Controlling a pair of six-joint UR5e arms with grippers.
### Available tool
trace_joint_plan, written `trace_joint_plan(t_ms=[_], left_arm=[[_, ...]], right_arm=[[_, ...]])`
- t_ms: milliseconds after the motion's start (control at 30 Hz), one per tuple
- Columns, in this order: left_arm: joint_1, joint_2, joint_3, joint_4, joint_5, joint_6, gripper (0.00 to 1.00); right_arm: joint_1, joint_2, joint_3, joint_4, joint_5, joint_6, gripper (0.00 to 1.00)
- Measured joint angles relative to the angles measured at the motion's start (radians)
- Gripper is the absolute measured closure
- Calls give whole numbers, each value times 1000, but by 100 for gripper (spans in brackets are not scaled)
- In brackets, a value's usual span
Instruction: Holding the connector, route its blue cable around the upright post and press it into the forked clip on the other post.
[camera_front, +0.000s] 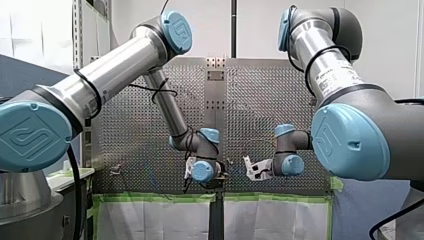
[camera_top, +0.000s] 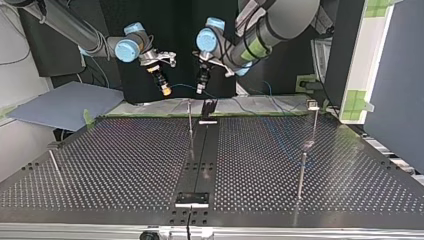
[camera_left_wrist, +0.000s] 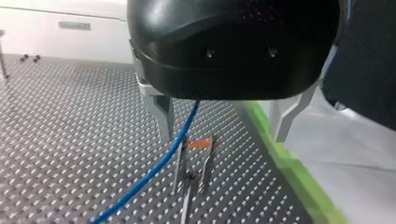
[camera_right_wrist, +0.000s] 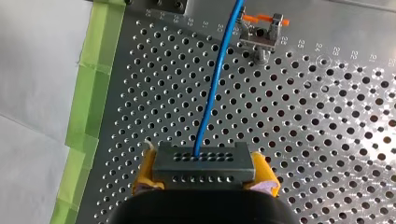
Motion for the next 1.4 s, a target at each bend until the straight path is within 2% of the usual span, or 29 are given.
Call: trace_joint_plan(t_ms=[200, 600, 767, 800, 833, 867, 933, 967, 1000, 1033, 1067, 1100, 1133, 1400], left_arm=[[14, -1, 19, 2, 2, -24, 0], [31, -3, 29, -5, 17, -41, 0], [32, -3, 29, -10, 2, -44, 0], [32, -3, 29, -10, -3, -45, 4], [31, -3, 29, -10, -6, -45, 15], [31, -3, 29, -10, -10, -45, 15], [29, -3, 29, -10, -14, -44, 41], [28, -3, 29, -10, -15, -42, 41], [27, -3, 29, -10, -14, -41, 59], [26, -3, 29, -10, -12, -40, 72], [26, -3, 29, -10, -9, -39, 72], [25, -3, 29, -9, -4, -38, 91], [24, -3, 29, -9, -1, -38, 100], [25, -3, 29, -10, 23, -35, 100]], right_arm=[[0, 0, 0, 0, 0, -1, 100], [1, 0, 0, 1, 0, -3, 100], [1, 0, 0, 3, 0, -4, 100], [0, 0, 0, 3, 0, -4, 100], [0, 0, 0, 3, 0, -5, 100], [0, 0, 0, 3, 0, -5, 100], [0, 0, 0, 4, 1, -5, 100], [0, 0, 0, 4, 1, -5, 100], [0, 0, 0, 4, 2, -5, 100], [-1, 0, 0, 4, 2, -5, 100], [-1, 0, 0, 4, 2, -5, 100], [-1, 0, 0, 5, 3, -5, 100], [-1, 0, 0, 5, 3, -6, 100], [-2, -1, 0, 4, 16, -6, 100]])
